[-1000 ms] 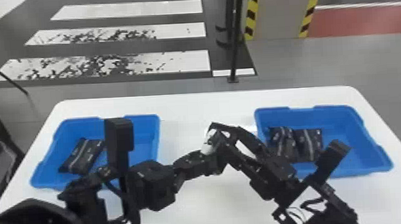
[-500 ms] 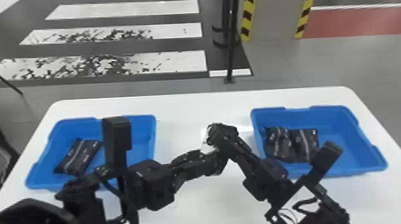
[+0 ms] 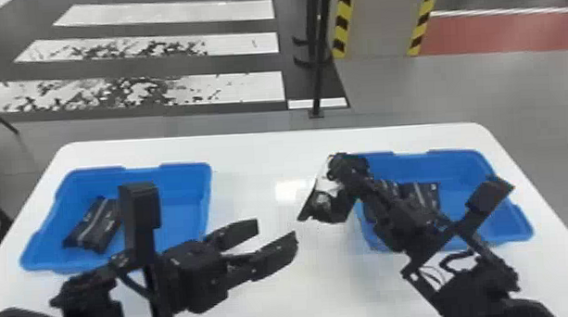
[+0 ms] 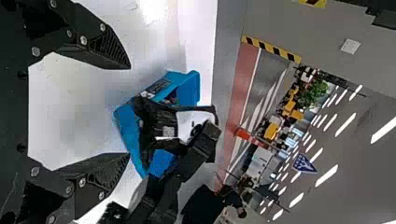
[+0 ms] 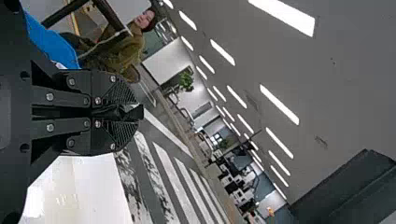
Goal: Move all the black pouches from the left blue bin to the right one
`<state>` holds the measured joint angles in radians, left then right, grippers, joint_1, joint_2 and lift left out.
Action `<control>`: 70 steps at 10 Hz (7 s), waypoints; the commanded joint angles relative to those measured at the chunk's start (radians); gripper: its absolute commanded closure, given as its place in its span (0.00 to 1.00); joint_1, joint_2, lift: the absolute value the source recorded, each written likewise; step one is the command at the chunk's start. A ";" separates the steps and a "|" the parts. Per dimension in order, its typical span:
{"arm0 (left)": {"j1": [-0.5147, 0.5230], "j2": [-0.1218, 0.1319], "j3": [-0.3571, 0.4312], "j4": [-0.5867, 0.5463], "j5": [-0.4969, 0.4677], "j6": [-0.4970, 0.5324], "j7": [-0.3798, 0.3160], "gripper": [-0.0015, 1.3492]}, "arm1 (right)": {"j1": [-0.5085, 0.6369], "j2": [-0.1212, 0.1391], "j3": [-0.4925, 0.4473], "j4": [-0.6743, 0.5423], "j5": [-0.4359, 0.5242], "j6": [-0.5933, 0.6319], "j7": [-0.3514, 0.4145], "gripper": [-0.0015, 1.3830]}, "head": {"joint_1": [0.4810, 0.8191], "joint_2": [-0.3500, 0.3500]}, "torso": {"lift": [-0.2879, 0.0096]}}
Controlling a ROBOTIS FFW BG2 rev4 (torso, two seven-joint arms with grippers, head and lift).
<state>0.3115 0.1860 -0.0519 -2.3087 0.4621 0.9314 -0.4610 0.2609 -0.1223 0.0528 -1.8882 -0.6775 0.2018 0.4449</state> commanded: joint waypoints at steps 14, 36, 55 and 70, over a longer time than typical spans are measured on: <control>-0.145 0.001 0.489 0.084 -0.390 0.244 0.016 0.13 | 0.355 0.081 -0.190 -0.194 0.494 -0.226 -0.101 0.12 | 0.63 0.68 | 0.50; -0.535 0.033 0.265 0.695 -0.566 0.188 -0.005 0.89 | 0.367 0.061 -0.071 -0.160 0.321 -0.180 -0.078 0.15 | 0.63 0.87 | 0.50; -0.616 0.012 0.235 0.808 -0.458 0.286 0.044 0.13 | 0.343 0.055 -0.049 -0.153 0.243 -0.096 -0.044 0.15 | 0.63 0.83 | 0.50; -0.159 0.017 0.108 0.138 -0.229 0.055 -0.019 0.90 | 0.264 0.026 0.003 -0.180 0.143 0.014 0.012 0.16 | 0.63 0.66 | 0.50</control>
<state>0.1177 0.2126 0.0597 -2.1400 0.2194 1.0040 -0.4793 0.5434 -0.0908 0.0447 -2.0716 -0.5195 0.2105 0.4572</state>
